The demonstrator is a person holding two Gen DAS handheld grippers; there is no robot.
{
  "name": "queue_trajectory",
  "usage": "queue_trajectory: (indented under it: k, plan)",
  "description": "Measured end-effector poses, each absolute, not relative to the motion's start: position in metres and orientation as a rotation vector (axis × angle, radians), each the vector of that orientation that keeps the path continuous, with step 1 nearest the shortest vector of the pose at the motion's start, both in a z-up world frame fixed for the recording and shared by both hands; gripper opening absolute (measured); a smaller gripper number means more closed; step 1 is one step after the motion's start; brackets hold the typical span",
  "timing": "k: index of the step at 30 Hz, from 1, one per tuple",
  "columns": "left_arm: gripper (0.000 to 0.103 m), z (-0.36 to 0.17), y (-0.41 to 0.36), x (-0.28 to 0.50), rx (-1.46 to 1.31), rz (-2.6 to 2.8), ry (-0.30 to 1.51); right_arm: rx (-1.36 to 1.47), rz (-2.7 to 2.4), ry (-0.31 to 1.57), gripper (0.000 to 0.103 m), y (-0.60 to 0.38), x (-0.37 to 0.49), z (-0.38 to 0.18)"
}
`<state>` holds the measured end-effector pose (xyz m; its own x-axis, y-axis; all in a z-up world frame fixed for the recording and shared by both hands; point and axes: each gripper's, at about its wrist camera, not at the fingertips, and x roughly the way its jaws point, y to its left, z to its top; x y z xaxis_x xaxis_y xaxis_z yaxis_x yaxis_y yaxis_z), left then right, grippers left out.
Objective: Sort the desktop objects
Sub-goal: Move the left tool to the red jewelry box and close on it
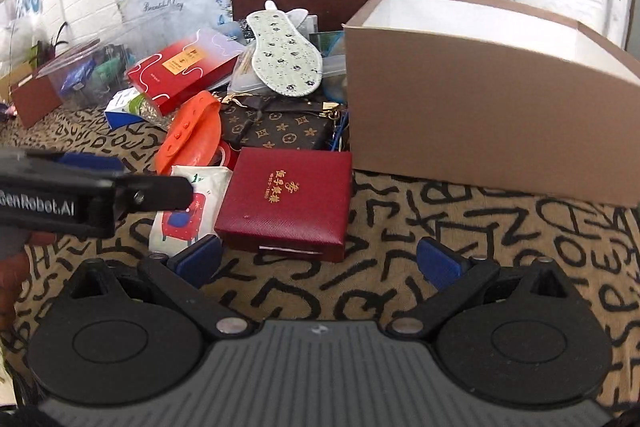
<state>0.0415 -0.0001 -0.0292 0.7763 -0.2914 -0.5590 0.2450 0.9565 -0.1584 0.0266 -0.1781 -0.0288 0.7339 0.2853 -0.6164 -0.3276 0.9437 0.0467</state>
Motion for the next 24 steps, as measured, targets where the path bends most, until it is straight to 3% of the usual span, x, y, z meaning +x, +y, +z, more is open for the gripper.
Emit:
queue_trajectory:
  k: [6,8,13,15,19,24]
  plan:
    - [0.101,-0.025,-0.025,0.067,-0.022,-0.377,0.581,-0.080,0.343,0.679,0.101,-0.180,0.031,-0.034]
    - [0.095,-0.027,-0.031,0.079,-0.015,-0.391,0.602,-0.082,0.347,0.686,0.100,-0.179,0.032,-0.036]
    - [0.092,-0.037,-0.038,0.102,-0.025,-0.439,0.665,-0.080,0.356,0.707,0.099,-0.179,0.035,-0.041]
    - [0.089,-0.040,-0.040,0.108,-0.028,-0.450,0.684,-0.080,0.364,0.722,0.081,-0.179,0.037,-0.043]
    - [0.079,-0.044,-0.043,0.111,-0.032,-0.495,0.733,-0.085,0.371,0.735,0.080,-0.177,0.041,-0.047]
    - [0.076,-0.043,-0.046,0.104,-0.013,-0.498,0.731,-0.060,0.340,0.732,0.074,-0.187,0.042,-0.047]
